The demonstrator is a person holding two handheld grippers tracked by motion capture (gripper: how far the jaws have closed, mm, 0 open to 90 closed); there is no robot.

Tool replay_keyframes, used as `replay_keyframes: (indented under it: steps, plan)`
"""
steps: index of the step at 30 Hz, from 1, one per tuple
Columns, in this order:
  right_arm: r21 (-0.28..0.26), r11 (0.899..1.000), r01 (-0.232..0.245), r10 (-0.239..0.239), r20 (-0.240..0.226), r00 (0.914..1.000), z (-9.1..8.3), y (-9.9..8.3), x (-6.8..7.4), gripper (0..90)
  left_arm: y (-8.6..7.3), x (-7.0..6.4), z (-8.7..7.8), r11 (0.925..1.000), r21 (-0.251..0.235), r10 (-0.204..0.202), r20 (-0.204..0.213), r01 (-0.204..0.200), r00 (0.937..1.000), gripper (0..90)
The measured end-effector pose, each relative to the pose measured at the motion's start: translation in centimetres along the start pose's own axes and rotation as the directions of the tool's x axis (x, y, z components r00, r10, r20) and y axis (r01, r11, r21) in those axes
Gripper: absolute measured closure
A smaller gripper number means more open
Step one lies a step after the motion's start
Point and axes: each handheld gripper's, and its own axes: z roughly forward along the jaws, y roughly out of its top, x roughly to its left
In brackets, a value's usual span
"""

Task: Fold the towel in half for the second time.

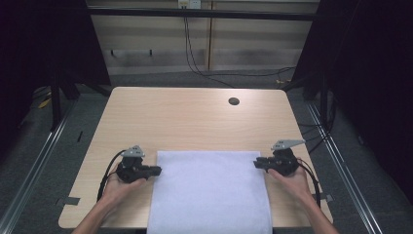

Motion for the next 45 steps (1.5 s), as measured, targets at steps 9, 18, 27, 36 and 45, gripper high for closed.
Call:
replay_keyframes:
  steps: [9,18,27,36,45]
  plan:
    - [0.006,0.997,-0.071,0.071,0.016,0.9974,2.7,1.8,-3.9,61.3,3.1,4.0,1.3,0.997,-0.073,-0.03,-0.084,0.024,0.996,64.9]
    - [0.053,0.995,-0.085,0.087,-0.043,0.9953,3.7,1.2,-4.3,66.5,2.9,4.7,3.3,0.9995,-0.019,-0.027,-0.074,0.026,0.9969,55.9]
    - [0.077,0.996,-0.043,0.051,-0.094,0.9943,2.1,1.3,-3.1,86.5,2.2,3.5,2.6,0.9986,0.052,0.002,-0.038,0.0,0.9993,85.7]
    - [-0.075,0.993,-0.088,0.08,-0.108,0.991,-0.6,3.5,-4.4,87.7,4.8,4.2,0.0,0.9925,-0.117,-0.039,-0.045,0.034,0.9982,86.9]
    - [-0.171,0.984,-0.044,0.037,-0.042,0.9984,-2.1,8.5,-4.8,87.9,8.6,4.8,-2.1,0.979,-0.204,-0.025,-0.11,0.002,0.9936,86.9]
